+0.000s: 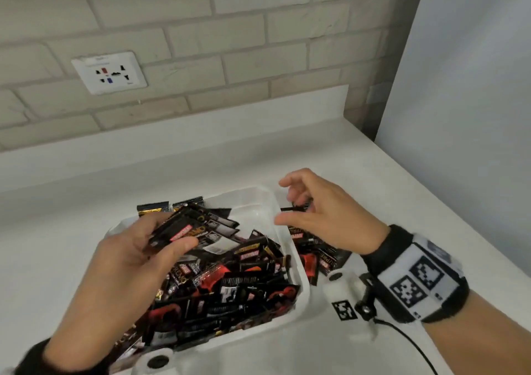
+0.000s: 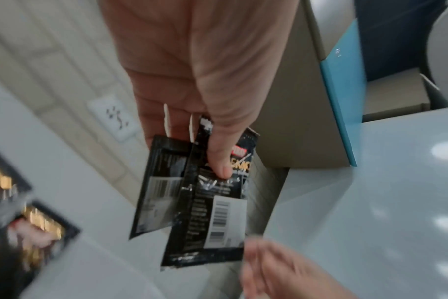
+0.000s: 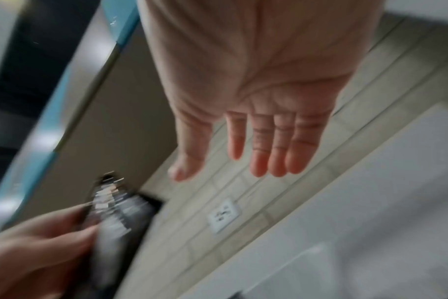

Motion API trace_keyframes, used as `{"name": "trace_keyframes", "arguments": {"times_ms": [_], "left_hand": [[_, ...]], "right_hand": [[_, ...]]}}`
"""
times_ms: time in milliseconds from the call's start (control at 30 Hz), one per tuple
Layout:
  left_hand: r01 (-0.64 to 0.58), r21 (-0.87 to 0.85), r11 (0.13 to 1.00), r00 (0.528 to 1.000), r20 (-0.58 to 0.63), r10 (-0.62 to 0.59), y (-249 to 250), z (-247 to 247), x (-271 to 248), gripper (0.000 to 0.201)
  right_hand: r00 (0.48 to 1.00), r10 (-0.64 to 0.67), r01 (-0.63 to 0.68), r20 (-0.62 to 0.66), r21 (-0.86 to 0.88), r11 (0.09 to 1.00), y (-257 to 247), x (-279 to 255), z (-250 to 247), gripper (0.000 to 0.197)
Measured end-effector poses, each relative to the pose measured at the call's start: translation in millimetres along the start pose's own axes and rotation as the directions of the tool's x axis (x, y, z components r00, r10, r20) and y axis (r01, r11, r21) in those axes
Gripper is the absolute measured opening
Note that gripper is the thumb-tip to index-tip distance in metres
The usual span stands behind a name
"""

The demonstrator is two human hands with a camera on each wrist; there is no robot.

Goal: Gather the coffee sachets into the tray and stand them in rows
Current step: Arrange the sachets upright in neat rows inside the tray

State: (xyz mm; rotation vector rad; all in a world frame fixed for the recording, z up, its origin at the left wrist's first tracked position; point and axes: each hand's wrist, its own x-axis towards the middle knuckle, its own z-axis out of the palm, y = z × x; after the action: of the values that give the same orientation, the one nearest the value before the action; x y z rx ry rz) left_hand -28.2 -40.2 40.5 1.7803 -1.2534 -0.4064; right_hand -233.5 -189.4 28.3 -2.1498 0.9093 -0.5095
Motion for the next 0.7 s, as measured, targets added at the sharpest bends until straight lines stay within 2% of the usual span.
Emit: {"name": "trace_keyframes", "arguments": {"times_ms": [33,100,167,200,267,300,367,400,467,533,600,700], "left_hand": [[-0.02,0.051,0.998,0.999,-0.026,0.021,-4,-12,-1,0.016],[-0.111,0.148,0.983,0.994,0.031,0.107,-17,-34,-3,0.017],[-0.206,0.314,0.927,0.968,0.203,0.147,-34,-47,-9,0.023],[-0.238,0.414,0.879,0.953,0.274,0.129,-42,-51,-11,0.031],[-0.296,0.476,0.828,0.911,0.401,0.095,-49,-45,-15,0.044],[-0.363,0.482,0.797,0.888,0.438,0.139,-53,-39,-19,0.042],[-0.515,0.454,0.728,0.809,0.539,0.236,-56,-31,-22,0.022],[-0.557,0.449,0.699,0.773,0.588,0.238,-56,-28,-20,0.016],[-0.617,0.48,0.624,0.72,0.665,0.2,-60,-21,-17,0.03],[-0.634,0.506,0.585,0.706,0.687,0.171,-66,-18,-15,0.03],[-0.638,0.504,0.582,0.688,0.713,0.136,-72,-17,-13,0.034],[-0.663,0.488,0.567,0.671,0.723,0.164,-81,-17,-11,0.042]], "right_hand": [[0.998,0.058,-0.059,-0.011,-0.09,0.994,14,0,-8,0.045],[0.975,0.213,-0.179,0.07,-0.331,0.927,43,0,-18,0.048],[0.907,0.383,-0.255,0.176,-0.496,0.83,66,-3,-18,0.062],[0.87,0.448,-0.288,0.207,-0.525,0.801,74,-4,-16,0.071],[0.823,0.523,-0.35,0.223,-0.527,0.774,81,-6,-10,0.088],[0.815,0.54,-0.376,0.209,-0.518,0.768,82,-5,-6,0.092],[0.82,0.548,-0.418,0.162,-0.486,0.768,81,0,0,0.091],[0.826,0.546,-0.431,0.14,-0.469,0.771,81,4,2,0.09],[0.832,0.543,-0.443,0.115,-0.454,0.773,80,16,6,0.087],[0.836,0.541,-0.448,0.091,-0.454,0.77,78,27,11,0.088],[0.837,0.541,-0.439,0.08,-0.492,0.752,76,35,17,0.095],[0.832,0.546,-0.423,0.096,-0.527,0.737,74,42,24,0.099]]}}
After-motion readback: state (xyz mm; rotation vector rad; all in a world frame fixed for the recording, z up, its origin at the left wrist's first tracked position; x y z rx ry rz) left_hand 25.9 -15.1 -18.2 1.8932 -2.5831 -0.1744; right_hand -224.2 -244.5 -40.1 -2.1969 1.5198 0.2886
